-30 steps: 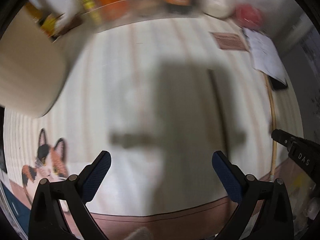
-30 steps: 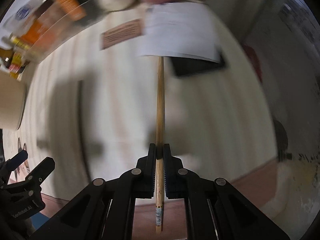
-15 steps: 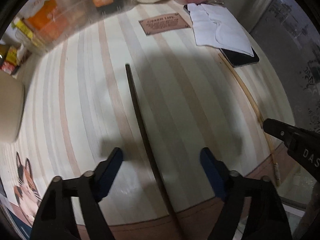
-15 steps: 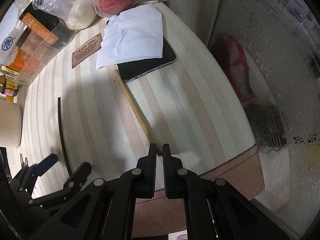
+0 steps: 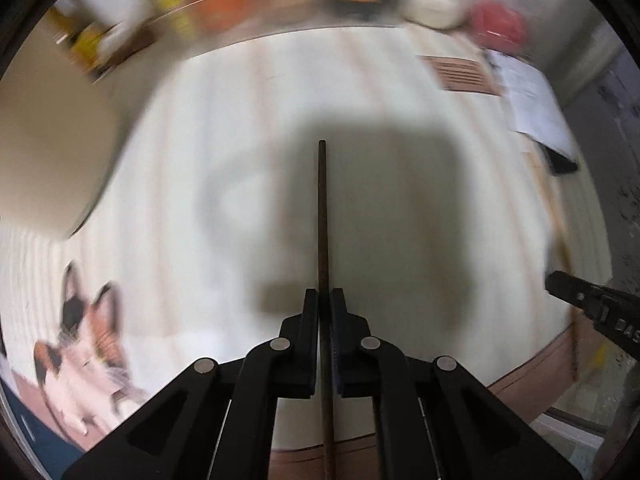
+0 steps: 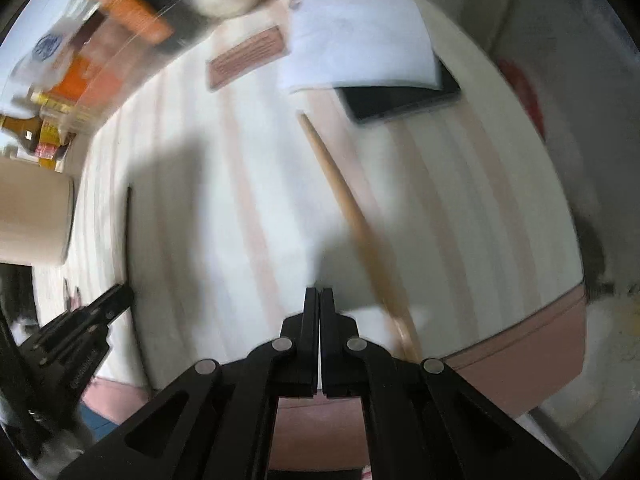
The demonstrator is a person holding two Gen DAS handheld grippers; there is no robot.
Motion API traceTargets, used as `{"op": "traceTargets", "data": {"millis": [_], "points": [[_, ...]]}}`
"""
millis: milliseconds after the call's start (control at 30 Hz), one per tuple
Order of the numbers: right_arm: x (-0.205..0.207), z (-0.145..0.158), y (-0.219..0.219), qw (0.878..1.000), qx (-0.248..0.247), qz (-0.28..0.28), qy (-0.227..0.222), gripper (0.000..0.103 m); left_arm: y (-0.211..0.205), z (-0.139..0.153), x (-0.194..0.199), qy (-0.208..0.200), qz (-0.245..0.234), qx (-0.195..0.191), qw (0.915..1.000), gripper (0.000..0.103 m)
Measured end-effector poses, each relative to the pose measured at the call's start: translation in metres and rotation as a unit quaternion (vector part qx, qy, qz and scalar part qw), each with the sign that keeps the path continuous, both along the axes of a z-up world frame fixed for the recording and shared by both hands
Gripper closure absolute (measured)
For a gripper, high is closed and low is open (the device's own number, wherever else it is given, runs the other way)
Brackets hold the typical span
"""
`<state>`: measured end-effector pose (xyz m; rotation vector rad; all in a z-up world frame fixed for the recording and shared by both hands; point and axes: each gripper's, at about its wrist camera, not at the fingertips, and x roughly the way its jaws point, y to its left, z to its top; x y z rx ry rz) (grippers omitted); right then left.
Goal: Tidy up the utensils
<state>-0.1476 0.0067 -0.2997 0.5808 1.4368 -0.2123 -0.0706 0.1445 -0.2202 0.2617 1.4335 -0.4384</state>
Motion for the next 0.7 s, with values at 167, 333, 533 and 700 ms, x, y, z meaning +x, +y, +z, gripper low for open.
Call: {"op": "traceTargets", "data": {"millis": [167, 333, 533, 700], "points": [[0.013, 0.021, 0.013, 0.999, -0.026, 0.025, -0.026, 0.095, 0.057, -0.001, 0.002, 0.004, 0.037, 0.014, 0.9992, 0.100], [0.029, 0.006, -0.003, 0.993, -0.102, 0.056, 0.033, 0.052, 0.082, -0.001, 0.000, 0.008, 0.061, 0.011, 0.9980, 0.100], [0.034, -0.004, -0.013, 0.993, -0.093, 0.033, 0.061, 0.093, 0.113, -0.002, 0.012, 0.013, 0.066, -0.001, 0.9977, 0.100], [0.044, 0.007, 0.009, 0.999, -0.012, 0.007, 0.044, 0.096, 0.124, -0.001, 0.010, 0.015, 0.070, -0.005, 0.9974, 0.100]]}}
